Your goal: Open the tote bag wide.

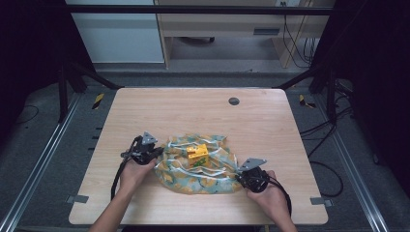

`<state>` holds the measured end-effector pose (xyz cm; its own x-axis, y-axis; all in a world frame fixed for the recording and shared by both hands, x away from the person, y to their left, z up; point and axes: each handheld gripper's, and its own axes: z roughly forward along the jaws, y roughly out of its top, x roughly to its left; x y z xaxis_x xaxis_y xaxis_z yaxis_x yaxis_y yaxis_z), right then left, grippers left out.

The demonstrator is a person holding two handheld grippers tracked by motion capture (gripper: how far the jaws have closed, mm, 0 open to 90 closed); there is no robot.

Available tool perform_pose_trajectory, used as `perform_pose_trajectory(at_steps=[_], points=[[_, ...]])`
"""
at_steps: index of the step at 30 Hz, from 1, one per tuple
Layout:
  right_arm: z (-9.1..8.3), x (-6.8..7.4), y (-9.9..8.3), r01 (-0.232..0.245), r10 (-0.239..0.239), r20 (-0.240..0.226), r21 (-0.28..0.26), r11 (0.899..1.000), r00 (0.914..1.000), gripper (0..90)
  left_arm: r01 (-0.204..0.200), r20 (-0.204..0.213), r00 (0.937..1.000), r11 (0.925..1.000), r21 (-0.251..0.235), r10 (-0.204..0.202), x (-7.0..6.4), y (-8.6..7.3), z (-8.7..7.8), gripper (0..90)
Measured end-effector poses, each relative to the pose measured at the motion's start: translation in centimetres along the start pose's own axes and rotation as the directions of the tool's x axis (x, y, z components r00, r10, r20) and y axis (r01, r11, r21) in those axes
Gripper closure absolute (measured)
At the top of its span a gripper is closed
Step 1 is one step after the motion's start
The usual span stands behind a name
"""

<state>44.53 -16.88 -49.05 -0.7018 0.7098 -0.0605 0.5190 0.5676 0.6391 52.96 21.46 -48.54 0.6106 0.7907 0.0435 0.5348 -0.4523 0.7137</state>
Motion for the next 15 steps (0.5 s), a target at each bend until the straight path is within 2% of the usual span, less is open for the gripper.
perform_pose_trajectory(at_steps=[3,6,8,11,15], points=[[-0.2,0.1,0.0,0.009,-0.009,-0.007,-0.026,1.0,0.9999,87.1,-0.016,-0.003,0.9999,0.9998,-0.009,0.016,-0.1,0.0,-0.4,85.7],[-0.4,0.2,0.1,0.01,-0.01,-0.003,-0.056,0.998,0.9999,78.4,-0.008,-0.012,0.9999,0.9986,-0.052,0.007,-0.3,0.1,-1.1,77.0],[-0.7,0.4,0.4,0.015,-0.014,0.008,-0.093,0.996,0.9999,67.2,-0.008,-0.022,0.9997,0.9965,-0.083,0.006,-0.4,0.3,-1.6,67.0],[-1.1,0.7,1.0,0.012,-0.011,0.01,-0.138,0.99,0.9999,51.1,0.002,-0.004,1.0,0.9929,-0.119,-0.002,-0.5,0.6,-2.4,54.2],[-1.8,1.2,1.6,0.007,-0.009,-0.011,-0.195,0.981,0.9999,34.1,0.01,0.011,0.9999,0.9866,-0.163,-0.009,-0.7,0.9,-3.3,41.7]])
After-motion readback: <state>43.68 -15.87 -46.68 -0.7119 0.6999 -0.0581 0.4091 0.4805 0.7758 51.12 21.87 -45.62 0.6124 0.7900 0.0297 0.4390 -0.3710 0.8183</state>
